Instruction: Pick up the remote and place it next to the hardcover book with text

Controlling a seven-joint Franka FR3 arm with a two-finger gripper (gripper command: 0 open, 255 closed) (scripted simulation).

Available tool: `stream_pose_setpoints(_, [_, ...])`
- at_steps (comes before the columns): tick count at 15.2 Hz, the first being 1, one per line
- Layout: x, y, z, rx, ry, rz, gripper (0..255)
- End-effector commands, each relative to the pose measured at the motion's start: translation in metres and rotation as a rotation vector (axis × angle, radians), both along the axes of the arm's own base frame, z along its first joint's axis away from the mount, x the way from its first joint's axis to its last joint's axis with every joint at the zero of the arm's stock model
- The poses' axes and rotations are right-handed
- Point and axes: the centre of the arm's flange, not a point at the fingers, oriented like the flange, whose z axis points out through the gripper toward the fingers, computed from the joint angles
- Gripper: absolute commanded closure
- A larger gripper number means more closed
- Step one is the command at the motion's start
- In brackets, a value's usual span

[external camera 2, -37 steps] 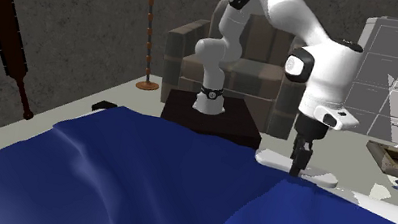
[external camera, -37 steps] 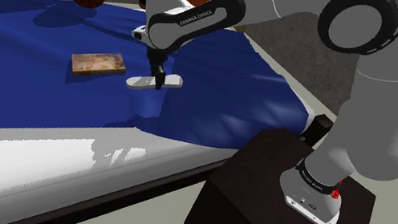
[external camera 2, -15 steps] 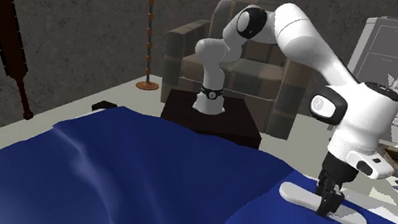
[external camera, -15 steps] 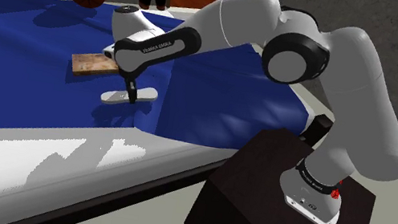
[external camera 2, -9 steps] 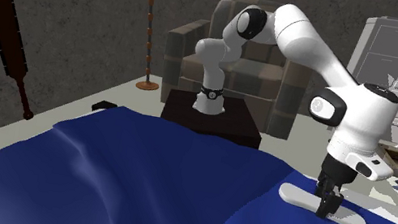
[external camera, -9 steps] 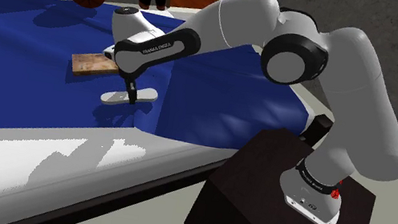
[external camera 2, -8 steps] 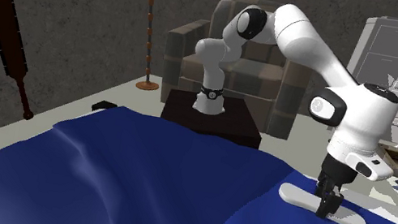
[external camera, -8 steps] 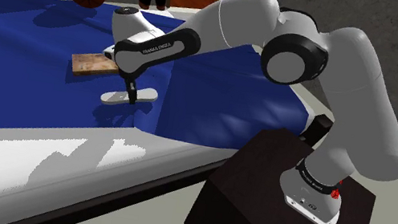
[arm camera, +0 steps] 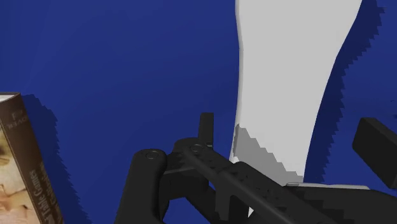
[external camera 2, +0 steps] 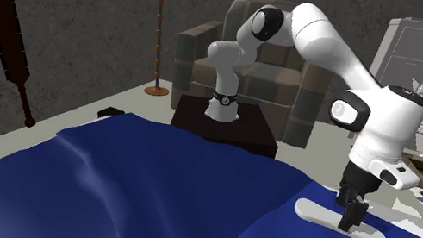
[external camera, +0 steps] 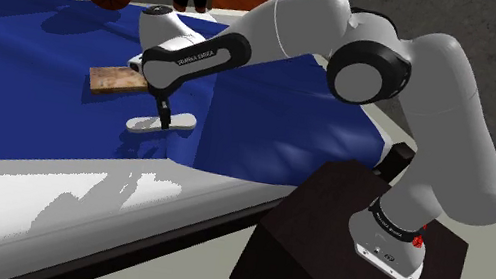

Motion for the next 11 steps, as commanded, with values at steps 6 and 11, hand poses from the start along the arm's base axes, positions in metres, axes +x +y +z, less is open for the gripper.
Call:
stream_pose_setpoints(6, [0.000,0.000,0.043,0.000,0.000,0.000,0])
stream_pose_setpoints(11, [0.000,0.000,0.043,0.000,0.000,0.000,0])
